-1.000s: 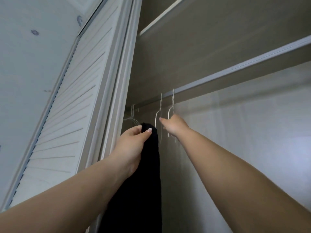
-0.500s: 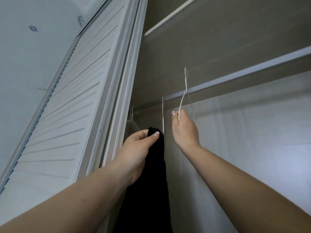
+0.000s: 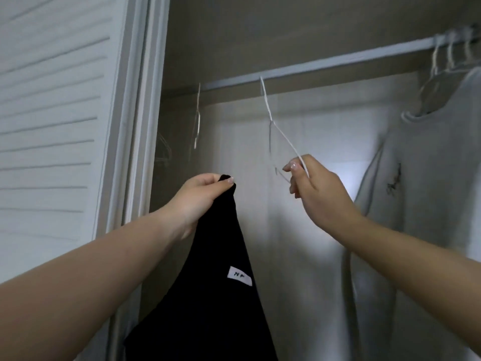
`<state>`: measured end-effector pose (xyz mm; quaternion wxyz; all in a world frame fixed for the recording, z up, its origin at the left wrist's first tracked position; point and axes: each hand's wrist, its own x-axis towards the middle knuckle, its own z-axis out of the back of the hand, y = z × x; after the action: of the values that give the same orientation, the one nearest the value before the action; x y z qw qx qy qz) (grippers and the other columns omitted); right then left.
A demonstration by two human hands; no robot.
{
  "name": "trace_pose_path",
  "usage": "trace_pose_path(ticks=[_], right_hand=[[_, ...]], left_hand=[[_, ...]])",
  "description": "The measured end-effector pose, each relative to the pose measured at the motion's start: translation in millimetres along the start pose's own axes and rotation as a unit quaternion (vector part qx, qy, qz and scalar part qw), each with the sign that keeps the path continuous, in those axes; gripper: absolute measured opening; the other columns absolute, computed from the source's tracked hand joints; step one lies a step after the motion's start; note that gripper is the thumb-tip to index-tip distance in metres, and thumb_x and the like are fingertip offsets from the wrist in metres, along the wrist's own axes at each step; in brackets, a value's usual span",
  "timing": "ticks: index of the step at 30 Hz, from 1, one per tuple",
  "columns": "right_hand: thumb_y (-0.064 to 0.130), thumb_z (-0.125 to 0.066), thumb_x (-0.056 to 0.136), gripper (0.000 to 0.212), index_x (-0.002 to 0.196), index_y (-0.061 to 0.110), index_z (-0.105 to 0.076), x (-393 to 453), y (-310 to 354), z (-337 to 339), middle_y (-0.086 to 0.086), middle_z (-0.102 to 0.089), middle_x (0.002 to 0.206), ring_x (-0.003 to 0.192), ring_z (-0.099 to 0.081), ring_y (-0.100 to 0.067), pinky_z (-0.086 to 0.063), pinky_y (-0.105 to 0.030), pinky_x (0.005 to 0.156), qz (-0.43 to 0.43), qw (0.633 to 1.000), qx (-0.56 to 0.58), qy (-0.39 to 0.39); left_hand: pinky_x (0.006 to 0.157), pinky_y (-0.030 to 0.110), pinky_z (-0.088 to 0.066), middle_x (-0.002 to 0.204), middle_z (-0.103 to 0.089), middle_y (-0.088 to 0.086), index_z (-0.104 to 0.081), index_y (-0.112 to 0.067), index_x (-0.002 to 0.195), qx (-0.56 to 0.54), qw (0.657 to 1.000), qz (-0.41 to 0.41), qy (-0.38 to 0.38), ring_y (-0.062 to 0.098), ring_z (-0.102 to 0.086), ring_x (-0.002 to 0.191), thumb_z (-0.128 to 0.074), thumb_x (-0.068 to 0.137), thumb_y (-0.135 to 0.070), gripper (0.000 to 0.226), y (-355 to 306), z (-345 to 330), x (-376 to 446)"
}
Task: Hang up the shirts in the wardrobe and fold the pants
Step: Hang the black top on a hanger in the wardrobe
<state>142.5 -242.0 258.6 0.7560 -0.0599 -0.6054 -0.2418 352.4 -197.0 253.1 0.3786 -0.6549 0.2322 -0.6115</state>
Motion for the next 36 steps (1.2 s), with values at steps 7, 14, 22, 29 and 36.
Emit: trace_pose_path(ticks=[7, 14, 22, 29, 36], right_hand=[[0.031, -0.036, 0.101, 0.023, 0.102, 0.025, -0.058, -76, 4, 46, 0.004, -0.063, 0.058, 0.054, -0.059, -0.005, -0.043, -0.012, 0.052, -0.067, 0.996, 0.012, 0.051], [0.024, -0.037, 0.101, 0.023, 0.101, 0.022, -0.060, -142, 5, 65, 0.001, -0.062, 0.055, 0.050, -0.059, -0.004, -0.040, -0.006, 0.048, -0.108, 0.992, 0.000, 0.065], [0.030, -0.039, 0.098, 0.024, 0.090, 0.031, -0.062, -192, -9, 76, -0.003, -0.062, 0.057, 0.048, -0.059, -0.016, -0.047, -0.034, 0.050, -0.167, 0.979, 0.101, 0.064], [0.017, -0.037, 0.101, 0.027, 0.092, 0.021, -0.062, -202, -20, 76, -0.002, -0.059, 0.052, 0.044, -0.056, -0.010, -0.044, -0.015, 0.045, -0.205, 0.961, 0.176, 0.059], [0.021, -0.038, 0.100, 0.027, 0.092, 0.020, -0.064, -201, -38, 76, -0.002, -0.058, 0.050, 0.043, -0.055, -0.015, -0.044, -0.017, 0.045, -0.214, 0.948, 0.231, 0.043]], left_hand=[[0.055, 0.025, -0.035, 0.066, -0.052, -0.001, -0.051, -0.015, 0.066, 0.349, 0.936, -0.024, -0.027, 0.017, -0.050, 0.065, -0.061, 0.088, -0.022, 0.025, 62, -21, -20], [0.075, 0.029, -0.046, 0.088, -0.065, 0.007, -0.068, -0.010, 0.083, 0.378, 0.923, 0.077, 0.015, 0.022, -0.060, 0.085, -0.065, 0.081, -0.015, 0.006, 124, -23, -44], [0.089, 0.043, -0.051, 0.110, -0.064, 0.027, -0.066, 0.002, 0.098, 0.173, 0.946, 0.271, -0.047, 0.035, -0.063, 0.100, -0.061, 0.085, -0.011, 0.020, 178, -33, -60], [0.080, 0.037, -0.049, 0.098, -0.059, 0.017, -0.058, -0.003, 0.088, 0.102, 0.936, 0.322, -0.102, 0.028, -0.059, 0.088, -0.060, 0.091, -0.020, 0.017, 208, -34, -61], [0.097, 0.045, -0.049, 0.115, -0.062, 0.019, -0.059, 0.002, 0.118, 0.022, 0.926, 0.334, -0.176, 0.034, -0.061, 0.106, -0.059, 0.093, -0.026, 0.038, 227, -19, -47]])
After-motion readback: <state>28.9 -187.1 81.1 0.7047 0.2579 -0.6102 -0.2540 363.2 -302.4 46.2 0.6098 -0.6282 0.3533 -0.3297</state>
